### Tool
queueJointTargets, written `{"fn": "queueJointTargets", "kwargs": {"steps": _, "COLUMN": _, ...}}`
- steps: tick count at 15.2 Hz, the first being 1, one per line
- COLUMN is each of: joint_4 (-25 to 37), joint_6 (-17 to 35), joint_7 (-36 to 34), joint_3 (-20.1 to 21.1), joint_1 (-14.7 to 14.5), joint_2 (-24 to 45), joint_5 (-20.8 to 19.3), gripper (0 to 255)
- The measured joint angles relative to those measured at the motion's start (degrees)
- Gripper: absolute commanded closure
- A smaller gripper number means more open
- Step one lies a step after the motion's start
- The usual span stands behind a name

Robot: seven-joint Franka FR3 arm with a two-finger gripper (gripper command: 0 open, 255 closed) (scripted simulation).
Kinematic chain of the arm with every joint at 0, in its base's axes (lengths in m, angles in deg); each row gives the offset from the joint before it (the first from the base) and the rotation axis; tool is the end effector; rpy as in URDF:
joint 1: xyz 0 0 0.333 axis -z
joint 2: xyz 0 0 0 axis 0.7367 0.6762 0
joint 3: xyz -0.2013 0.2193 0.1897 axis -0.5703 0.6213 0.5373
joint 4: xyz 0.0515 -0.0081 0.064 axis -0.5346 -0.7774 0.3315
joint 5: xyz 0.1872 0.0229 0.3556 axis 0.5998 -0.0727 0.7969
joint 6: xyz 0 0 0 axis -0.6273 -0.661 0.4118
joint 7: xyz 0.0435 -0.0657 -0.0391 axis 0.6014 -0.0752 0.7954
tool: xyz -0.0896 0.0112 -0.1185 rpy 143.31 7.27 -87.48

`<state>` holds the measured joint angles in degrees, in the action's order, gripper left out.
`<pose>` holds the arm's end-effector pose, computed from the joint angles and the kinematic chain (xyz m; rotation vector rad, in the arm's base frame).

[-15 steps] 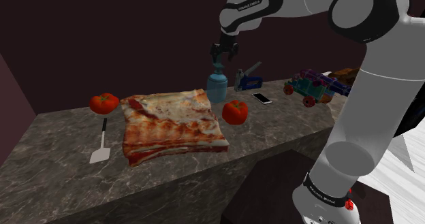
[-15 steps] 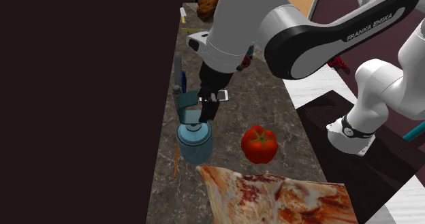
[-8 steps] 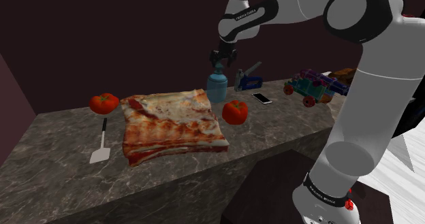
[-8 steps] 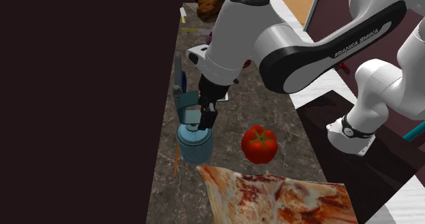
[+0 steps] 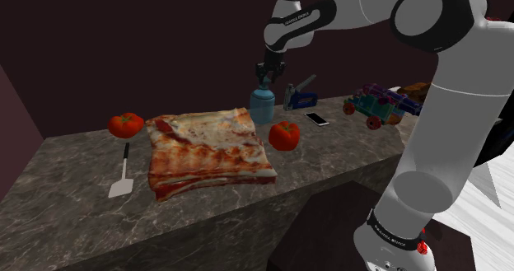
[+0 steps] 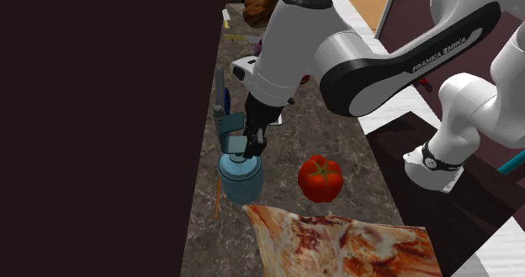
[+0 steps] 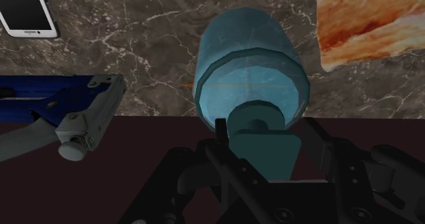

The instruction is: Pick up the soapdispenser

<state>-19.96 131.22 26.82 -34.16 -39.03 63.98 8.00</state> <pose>0.6066 -0.2118 0.4733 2.9530 -0.6976 0.4459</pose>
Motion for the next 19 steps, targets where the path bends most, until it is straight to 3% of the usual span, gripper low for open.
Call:
{"fn": "queueJointTargets", "kwargs": {"steps": 5, "joint_4": 0.39, "joint_6": -0.79, "joint_7": -0.13, "joint_3": 0.02, "joint_1": -0.06, "joint_2": -0.28, "joint_5": -0.11, "gripper": 255}}
{"fn": "queueJointTargets", "kwargs": {"steps": 19, "joint_4": 9.11, "joint_6": -10.85, "joint_7": 0.27, "joint_3": -0.03, "joint_1": -0.04, "joint_2": -1.63, "joint_5": -0.15, "gripper": 255}}
